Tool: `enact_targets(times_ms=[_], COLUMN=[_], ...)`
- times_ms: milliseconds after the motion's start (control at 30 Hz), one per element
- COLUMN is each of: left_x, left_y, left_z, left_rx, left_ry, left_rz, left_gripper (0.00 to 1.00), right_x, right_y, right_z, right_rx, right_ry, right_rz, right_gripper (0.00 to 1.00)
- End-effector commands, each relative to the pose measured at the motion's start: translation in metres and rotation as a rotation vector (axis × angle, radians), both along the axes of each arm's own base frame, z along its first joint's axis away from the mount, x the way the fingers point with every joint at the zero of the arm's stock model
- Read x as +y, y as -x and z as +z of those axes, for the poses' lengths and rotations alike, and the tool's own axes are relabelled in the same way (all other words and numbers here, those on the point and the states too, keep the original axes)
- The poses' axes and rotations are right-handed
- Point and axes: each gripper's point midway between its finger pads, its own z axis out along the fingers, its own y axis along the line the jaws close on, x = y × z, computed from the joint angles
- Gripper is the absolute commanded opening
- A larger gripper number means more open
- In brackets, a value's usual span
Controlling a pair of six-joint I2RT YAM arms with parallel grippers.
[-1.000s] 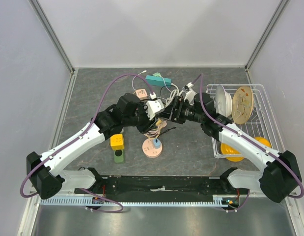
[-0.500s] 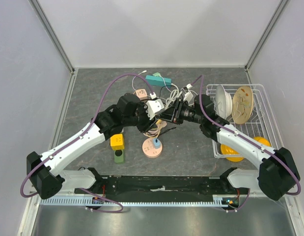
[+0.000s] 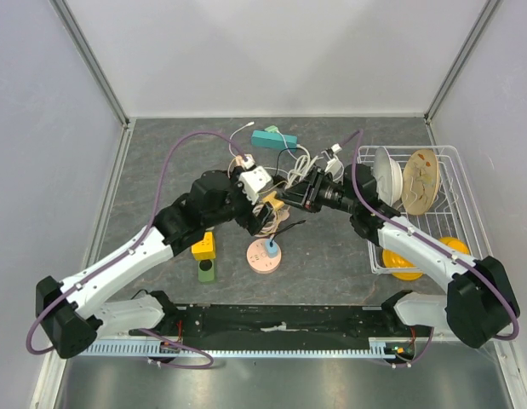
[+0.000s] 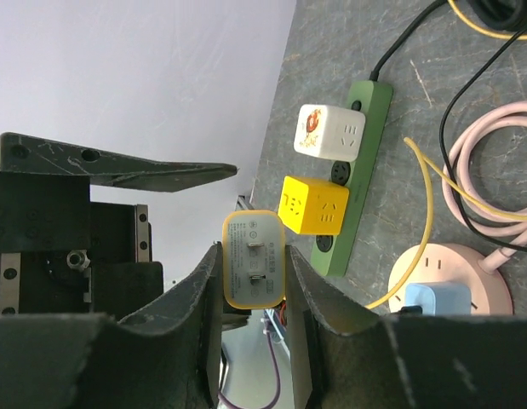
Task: Insert the plug
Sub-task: Pick up the plug from the center of the board.
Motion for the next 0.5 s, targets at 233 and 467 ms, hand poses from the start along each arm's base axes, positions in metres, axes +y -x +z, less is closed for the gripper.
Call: enact_targets(times_ms=[233,467], left_x=[0.030,0.014], left_y=[-0.014,-0.007], left_z=[0.066,0.068], left_rx=[0.294,0.542], left_ry=[0.749,0.926], left_rz=[0.200,0.110], left_gripper=[0.92,0.93], right_x=[-0.020,-0.023], right_y=[-0.007,-0.006], right_z=[0.039,0.048], right_rx=[-0.113,-0.159], right_ry=[-0.159,-0.215], right_rz=[-0.084,-0.092], right_gripper=[0.00,0.00])
